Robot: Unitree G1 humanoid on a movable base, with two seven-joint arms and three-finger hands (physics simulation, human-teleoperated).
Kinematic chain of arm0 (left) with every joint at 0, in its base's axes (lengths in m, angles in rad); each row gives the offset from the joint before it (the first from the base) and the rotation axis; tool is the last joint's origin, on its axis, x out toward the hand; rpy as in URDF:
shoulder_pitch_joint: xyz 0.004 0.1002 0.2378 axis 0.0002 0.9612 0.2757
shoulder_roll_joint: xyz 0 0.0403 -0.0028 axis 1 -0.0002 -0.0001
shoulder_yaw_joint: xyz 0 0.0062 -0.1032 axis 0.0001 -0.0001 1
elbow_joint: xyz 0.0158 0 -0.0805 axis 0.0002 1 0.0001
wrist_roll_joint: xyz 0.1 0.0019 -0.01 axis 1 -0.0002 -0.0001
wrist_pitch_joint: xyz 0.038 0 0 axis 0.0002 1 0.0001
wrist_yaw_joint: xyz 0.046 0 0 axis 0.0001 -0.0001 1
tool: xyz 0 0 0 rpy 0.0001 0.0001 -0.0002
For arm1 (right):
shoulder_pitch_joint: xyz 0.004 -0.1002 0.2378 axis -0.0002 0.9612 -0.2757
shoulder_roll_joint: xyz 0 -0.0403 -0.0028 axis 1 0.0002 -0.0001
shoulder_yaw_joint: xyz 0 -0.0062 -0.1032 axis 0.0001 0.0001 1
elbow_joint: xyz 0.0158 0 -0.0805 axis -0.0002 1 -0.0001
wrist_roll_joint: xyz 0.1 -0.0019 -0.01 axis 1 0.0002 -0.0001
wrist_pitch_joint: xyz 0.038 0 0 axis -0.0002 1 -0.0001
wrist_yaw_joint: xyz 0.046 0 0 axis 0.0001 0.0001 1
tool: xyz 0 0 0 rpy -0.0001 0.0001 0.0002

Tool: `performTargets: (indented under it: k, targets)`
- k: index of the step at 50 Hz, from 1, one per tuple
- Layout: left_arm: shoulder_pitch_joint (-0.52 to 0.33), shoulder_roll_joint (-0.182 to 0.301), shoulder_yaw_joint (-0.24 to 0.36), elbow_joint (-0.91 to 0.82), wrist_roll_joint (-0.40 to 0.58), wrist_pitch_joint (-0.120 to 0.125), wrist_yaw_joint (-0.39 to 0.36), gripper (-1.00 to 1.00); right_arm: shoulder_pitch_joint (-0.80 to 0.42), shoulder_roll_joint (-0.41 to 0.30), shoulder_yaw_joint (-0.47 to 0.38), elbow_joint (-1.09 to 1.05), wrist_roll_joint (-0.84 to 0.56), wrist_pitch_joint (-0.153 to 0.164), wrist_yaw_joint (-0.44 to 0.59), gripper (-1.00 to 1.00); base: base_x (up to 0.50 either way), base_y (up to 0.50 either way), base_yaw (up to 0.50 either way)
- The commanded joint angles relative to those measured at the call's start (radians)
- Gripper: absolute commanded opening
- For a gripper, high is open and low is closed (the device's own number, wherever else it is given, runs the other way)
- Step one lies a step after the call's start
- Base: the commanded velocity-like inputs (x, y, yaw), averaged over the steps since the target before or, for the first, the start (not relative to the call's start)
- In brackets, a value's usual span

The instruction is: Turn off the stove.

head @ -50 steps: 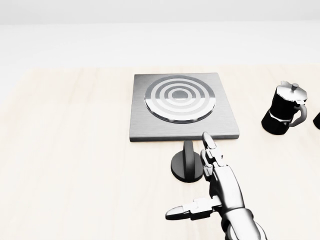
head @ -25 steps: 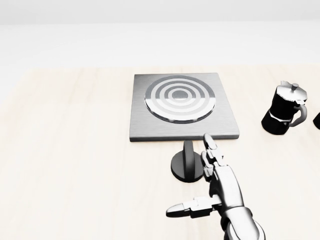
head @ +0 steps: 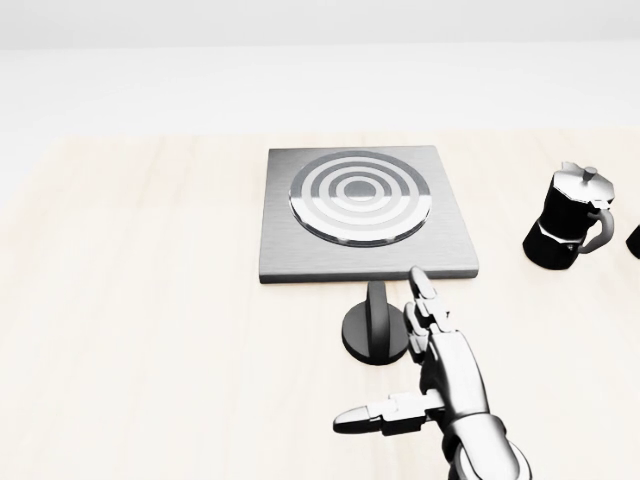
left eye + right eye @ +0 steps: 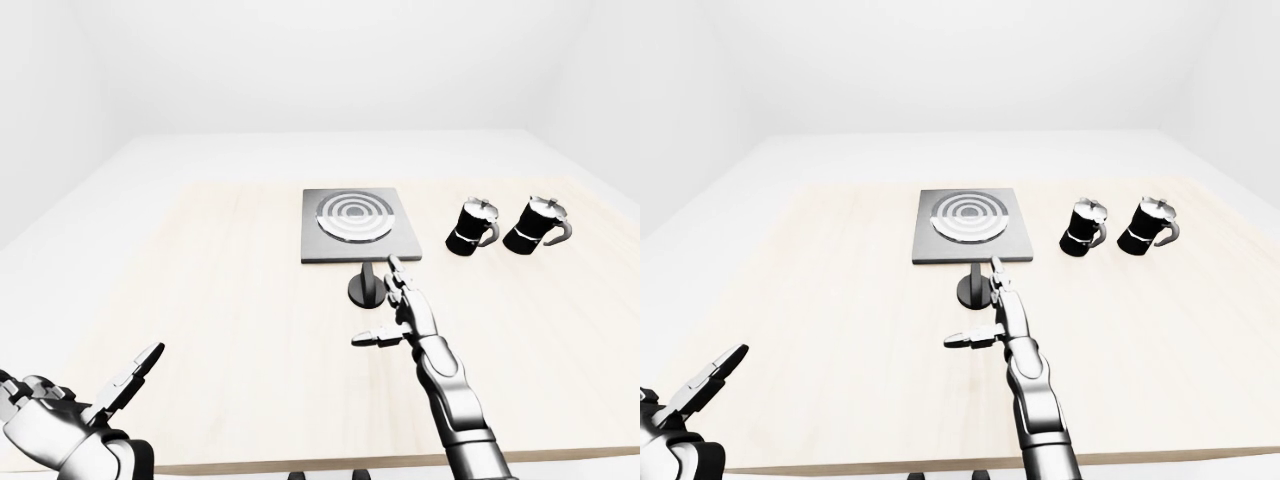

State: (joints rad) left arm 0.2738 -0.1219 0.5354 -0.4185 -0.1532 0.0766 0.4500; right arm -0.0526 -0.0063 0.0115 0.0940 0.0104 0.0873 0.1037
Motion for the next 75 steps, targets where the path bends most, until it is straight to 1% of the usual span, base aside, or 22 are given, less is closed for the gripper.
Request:
performTargets:
  k: [1,12,17,21,24,28,31,33,38,44,46,49,51,55,57,60,62,64,68,71,74,75]
  targets:
    - [-0.002,0.000,-0.001,0.008,0.002,-0.009,-0.001,1.00,-0.004,0.003,0.001,0.021,-0.003,0.000,-0.005,1.00,0.00,0.00,0.00]
    - [-0.002,0.001,-0.002,0.012,0.001,-0.019,0.001,1.00,-0.031,0.000,-0.011,0.132,-0.001,0.000,-0.012,1.00,0.00,0.00,0.00]
    - [-0.003,0.003,0.000,0.005,-0.005,-0.005,0.004,1.00,-0.032,0.000,-0.010,0.159,0.002,0.000,-0.009,1.00,0.00,0.00,0.00]
    - [-0.001,0.001,-0.002,0.004,-0.002,-0.010,0.003,1.00,-0.033,-0.001,-0.009,0.163,0.002,0.000,-0.006,1.00,0.00,0.00,0.00]
    - [0.003,-0.001,-0.001,-0.007,-0.004,-0.003,0.002,1.00,-0.043,-0.002,-0.010,0.176,0.002,0.000,-0.003,1.00,0.00,0.00,0.00]
    - [0.000,-0.001,0.001,-0.002,-0.003,-0.004,0.000,1.00,-0.044,0.003,0.001,0.163,-0.007,0.000,-0.002,1.00,0.00,0.00,0.00]
    - [0.004,-0.003,0.002,-0.015,-0.005,0.008,0.000,1.00,-0.036,0.010,0.012,0.151,-0.015,0.000,-0.006,1.00,0.00,0.00,0.00]
    - [0.003,-0.003,0.002,-0.009,-0.002,-0.001,-0.002,1.00,-0.035,0.013,0.018,0.151,-0.019,0.000,-0.003,1.00,0.00,0.00,0.00]
    - [-0.001,-0.001,0.003,0.001,-0.002,-0.006,-0.001,1.00,-0.045,0.017,0.024,0.184,-0.026,0.000,0.004,1.00,0.00,0.00,0.00]
    - [0.000,-0.001,0.001,-0.003,-0.001,-0.002,0.001,1.00,-0.013,0.029,0.055,0.125,-0.045,0.000,0.005,1.00,0.00,0.00,0.00]
    - [-0.001,0.000,0.000,0.004,0.000,-0.008,0.001,1.00,0.003,0.035,0.069,0.093,-0.052,0.000,0.007,1.00,0.00,0.00,0.00]
    - [0.003,-0.001,0.001,-0.009,-0.002,0.001,0.001,1.00,0.036,0.043,0.098,0.027,-0.066,0.000,0.002,1.00,0.00,0.00,0.00]
    - [-0.002,0.000,0.000,0.005,0.000,-0.009,0.001,1.00,0.041,0.045,0.108,0.025,-0.070,0.000,0.003,1.00,0.00,0.00,0.00]
    - [0.002,-0.002,0.001,-0.008,-0.001,-0.001,0.001,1.00,0.042,0.052,0.130,0.027,-0.081,0.000,0.002,1.00,0.00,0.00,0.00]
    - [0.003,-0.003,0.002,-0.011,-0.001,0.000,0.000,1.00,0.036,0.056,0.133,0.034,-0.083,0.000,0.002,1.00,0.00,0.00,0.00]
    - [0.000,-0.003,0.000,-0.001,0.006,-0.013,0.001,1.00,0.023,0.058,0.134,0.050,-0.086,0.000,0.001,1.00,0.00,0.00,0.00]
    - [0.000,-0.002,0.000,-0.001,0.004,-0.010,0.002,1.00,0.010,0.060,0.131,0.056,-0.085,0.000,0.002,1.00,0.00,0.00,0.00]
    - [0.003,-0.004,0.001,-0.012,0.002,-0.003,0.002,1.00,-0.028,0.060,0.115,0.091,-0.082,0.000,0.002,1.00,0.00,0.00,0.00]
    - [0.001,-0.003,0.001,0.002,0.002,-0.015,0.000,1.00,-0.089,0.059,0.086,0.123,-0.073,0.000,0.000,1.00,0.00,0.00,0.00]
    - [0.000,-0.001,0.000,0.003,0.001,-0.014,0.002,1.00,-0.131,0.058,0.071,0.137,-0.067,0.000,-0.004,1.00,0.00,0.00,0.00]
    - [0.004,-0.004,0.000,-0.010,0.001,-0.005,0.001,1.00,-0.172,0.056,0.056,0.189,-0.058,0.000,-0.008,1.00,0.00,0.00,0.00]
    - [-0.001,-0.002,0.000,0.004,0.002,-0.013,0.001,1.00,-0.198,0.053,0.044,0.225,-0.051,0.000,-0.010,1.00,0.00,0.00,0.00]
